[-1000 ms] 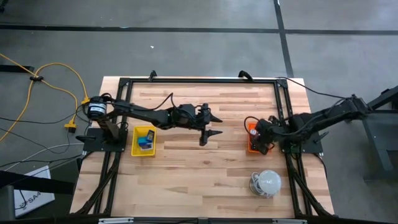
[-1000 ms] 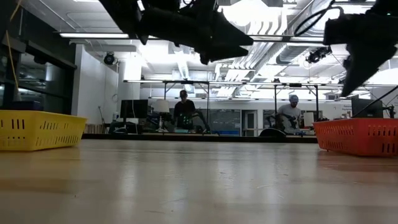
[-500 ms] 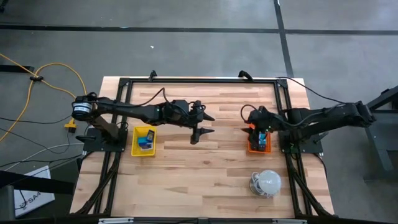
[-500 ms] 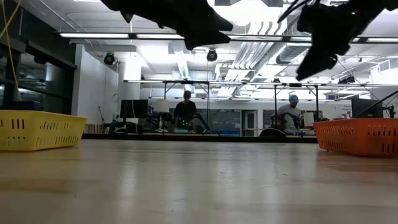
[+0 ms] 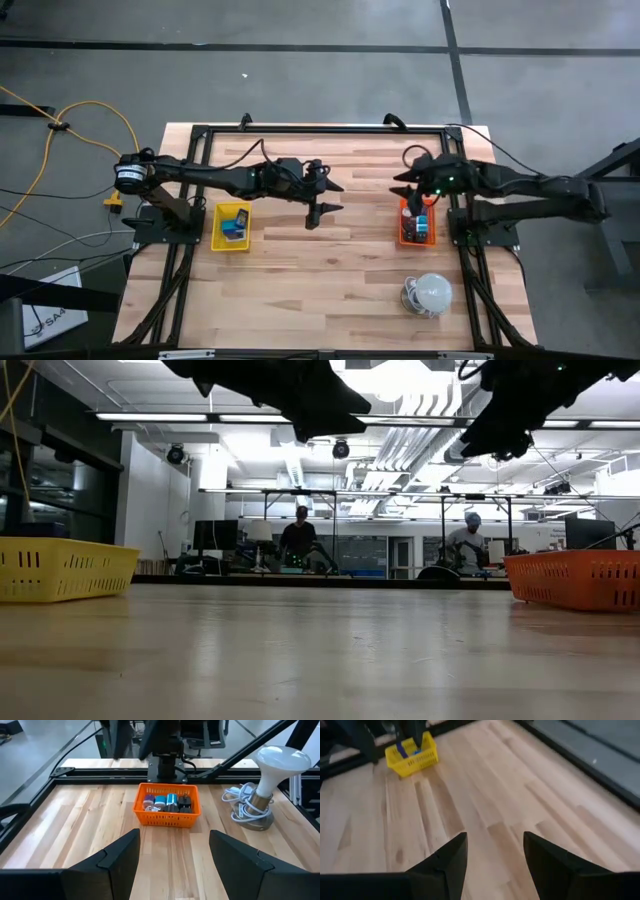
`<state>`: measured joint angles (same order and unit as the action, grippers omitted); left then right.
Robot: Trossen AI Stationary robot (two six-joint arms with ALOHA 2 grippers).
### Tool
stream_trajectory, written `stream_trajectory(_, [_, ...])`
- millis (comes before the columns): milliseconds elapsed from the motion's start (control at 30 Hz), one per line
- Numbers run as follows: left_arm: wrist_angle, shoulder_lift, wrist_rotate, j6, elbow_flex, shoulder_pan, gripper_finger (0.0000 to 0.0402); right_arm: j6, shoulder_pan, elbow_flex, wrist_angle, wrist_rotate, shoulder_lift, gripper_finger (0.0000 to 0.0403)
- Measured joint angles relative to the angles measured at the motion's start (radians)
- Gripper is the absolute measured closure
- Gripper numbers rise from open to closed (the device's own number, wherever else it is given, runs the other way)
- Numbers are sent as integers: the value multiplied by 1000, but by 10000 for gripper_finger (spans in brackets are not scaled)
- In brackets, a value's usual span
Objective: Pick & Place Office items
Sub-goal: Return to Home Position
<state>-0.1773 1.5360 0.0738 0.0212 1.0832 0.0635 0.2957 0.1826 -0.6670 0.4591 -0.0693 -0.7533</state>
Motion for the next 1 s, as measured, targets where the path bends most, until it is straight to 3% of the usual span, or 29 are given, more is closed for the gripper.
stream_trajectory(367, [-5, 0, 0, -27, 0, 0, 169, -83, 36, 0, 41, 2, 181, 224])
stream_trajectory(1000, [-3, 0, 0, -29, 0, 0, 169, -10, 35, 0, 187, 23, 507, 224])
